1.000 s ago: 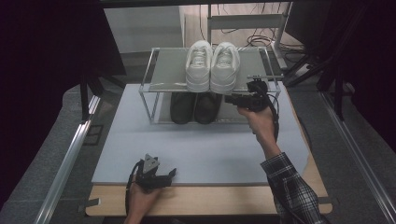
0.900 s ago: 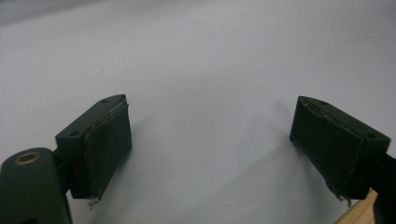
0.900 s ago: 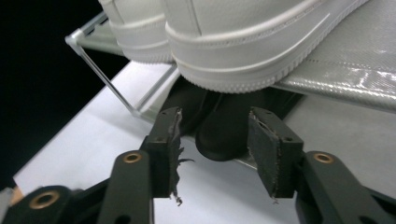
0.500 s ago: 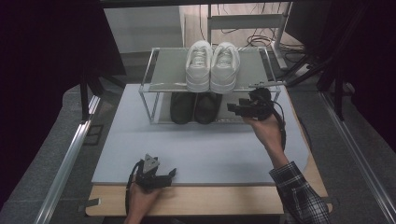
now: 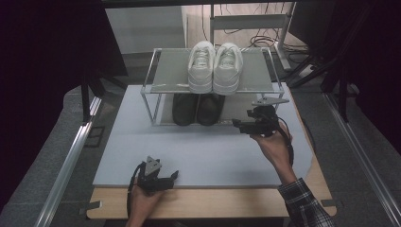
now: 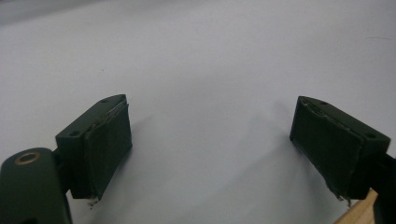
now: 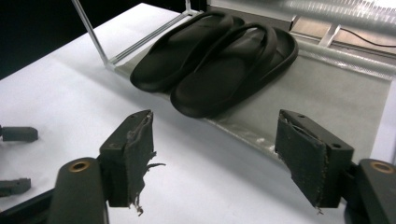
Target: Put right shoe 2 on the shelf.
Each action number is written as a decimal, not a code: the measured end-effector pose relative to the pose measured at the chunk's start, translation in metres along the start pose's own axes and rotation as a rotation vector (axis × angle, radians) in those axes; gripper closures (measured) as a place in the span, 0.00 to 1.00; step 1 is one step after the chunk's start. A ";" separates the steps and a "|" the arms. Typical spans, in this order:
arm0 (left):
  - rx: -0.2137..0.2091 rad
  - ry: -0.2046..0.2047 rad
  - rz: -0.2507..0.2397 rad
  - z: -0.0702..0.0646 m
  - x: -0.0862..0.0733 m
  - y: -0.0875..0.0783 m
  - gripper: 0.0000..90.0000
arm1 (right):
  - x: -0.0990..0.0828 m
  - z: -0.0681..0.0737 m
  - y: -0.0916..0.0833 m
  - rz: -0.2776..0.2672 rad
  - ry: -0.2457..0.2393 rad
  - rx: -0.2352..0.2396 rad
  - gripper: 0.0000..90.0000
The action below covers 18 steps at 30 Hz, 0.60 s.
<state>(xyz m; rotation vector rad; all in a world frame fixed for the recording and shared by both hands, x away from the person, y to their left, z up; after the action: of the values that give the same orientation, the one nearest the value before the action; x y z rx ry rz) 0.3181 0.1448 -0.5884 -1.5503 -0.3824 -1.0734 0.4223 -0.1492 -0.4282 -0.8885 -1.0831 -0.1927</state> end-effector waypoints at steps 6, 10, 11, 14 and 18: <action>0.000 0.000 0.000 0.000 0.000 0.000 0.14 | -0.018 -0.001 0.005 0.006 0.006 0.009 0.26; 0.000 -0.003 0.001 0.000 0.000 0.000 0.14 | -0.038 -0.003 0.011 0.030 0.007 0.005 0.20; 0.000 -0.003 0.001 0.000 0.000 0.000 0.14 | -0.038 -0.003 0.011 0.030 0.007 0.005 0.20; 0.000 -0.005 0.001 0.000 0.000 0.000 0.14 | -0.055 -0.005 0.017 0.047 0.002 0.007 0.17; 0.000 -0.004 0.001 0.000 0.000 0.000 0.14 | -0.068 -0.006 0.020 0.064 -0.010 0.005 0.16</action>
<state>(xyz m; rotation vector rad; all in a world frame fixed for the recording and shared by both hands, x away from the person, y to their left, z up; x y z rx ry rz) 0.3178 0.1446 -0.5884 -1.5522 -0.3847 -1.0698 0.4042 -0.1589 -0.4960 -0.9195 -1.0629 -0.1326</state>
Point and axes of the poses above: each handheld gripper's, and its own axes: y roughly forward along the jaws, x roughly out of its top, z roughly to its left, the point moved 8 cm from there along y, roughly forward along the jaws, and after that the axes turned 9 degrees about x, right-handed, at the moved point
